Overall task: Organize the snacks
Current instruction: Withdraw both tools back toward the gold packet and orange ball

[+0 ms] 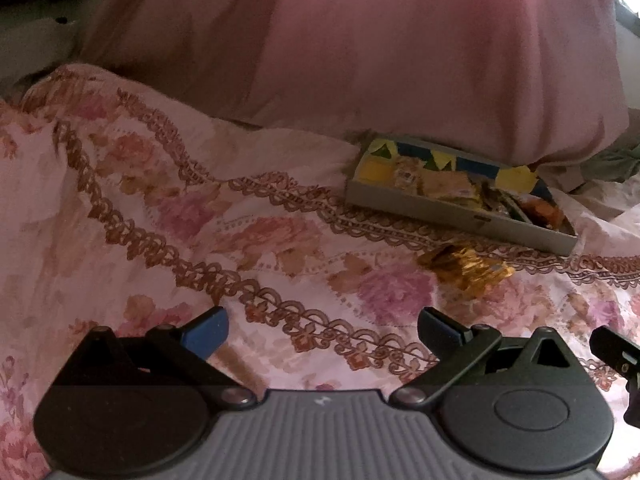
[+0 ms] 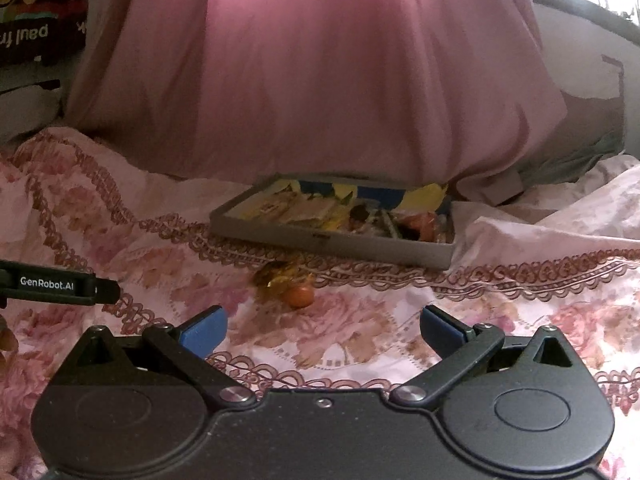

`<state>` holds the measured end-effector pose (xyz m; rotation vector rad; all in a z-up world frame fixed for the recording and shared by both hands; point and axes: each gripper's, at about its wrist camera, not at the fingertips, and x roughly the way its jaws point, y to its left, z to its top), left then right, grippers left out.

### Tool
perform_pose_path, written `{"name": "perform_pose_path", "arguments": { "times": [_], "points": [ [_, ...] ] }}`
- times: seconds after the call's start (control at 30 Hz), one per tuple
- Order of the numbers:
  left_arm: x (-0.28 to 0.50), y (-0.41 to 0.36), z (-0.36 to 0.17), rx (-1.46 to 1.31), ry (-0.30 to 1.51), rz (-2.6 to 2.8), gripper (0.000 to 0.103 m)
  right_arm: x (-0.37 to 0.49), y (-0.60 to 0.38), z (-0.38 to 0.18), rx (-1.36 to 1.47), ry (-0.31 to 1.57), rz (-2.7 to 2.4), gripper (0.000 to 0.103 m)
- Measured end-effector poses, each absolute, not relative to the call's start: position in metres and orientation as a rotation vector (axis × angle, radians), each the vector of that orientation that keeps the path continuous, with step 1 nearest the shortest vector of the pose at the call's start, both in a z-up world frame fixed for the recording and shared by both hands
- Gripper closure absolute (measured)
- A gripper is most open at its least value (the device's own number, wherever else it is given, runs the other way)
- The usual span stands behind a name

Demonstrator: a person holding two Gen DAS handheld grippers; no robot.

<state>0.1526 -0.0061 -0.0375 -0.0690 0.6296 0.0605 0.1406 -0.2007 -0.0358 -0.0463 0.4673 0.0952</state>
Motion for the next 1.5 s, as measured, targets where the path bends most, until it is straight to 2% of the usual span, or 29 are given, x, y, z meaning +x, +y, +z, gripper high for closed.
{"name": "perform_pose_path", "arguments": {
  "times": [0.5, 1.03, 1.5],
  "points": [
    [0.168, 0.012, -0.055, -0.100, 0.674, 0.105, 0.001, 0.147, -0.186, -0.042, -0.089, 0.492, 0.153, 0.001],
    [0.185, 0.005, -0.047, -0.037, 0.667, 0.068, 0.001, 0.163, -0.182, -0.048, -0.128, 0.527, 0.216, 0.001],
    [0.219, -0.028, -0.039, 0.004, 0.662, 0.015, 0.001, 0.196, -0.213, -0.042, -0.065, 0.490, 0.180, 0.001]
  ]
}}
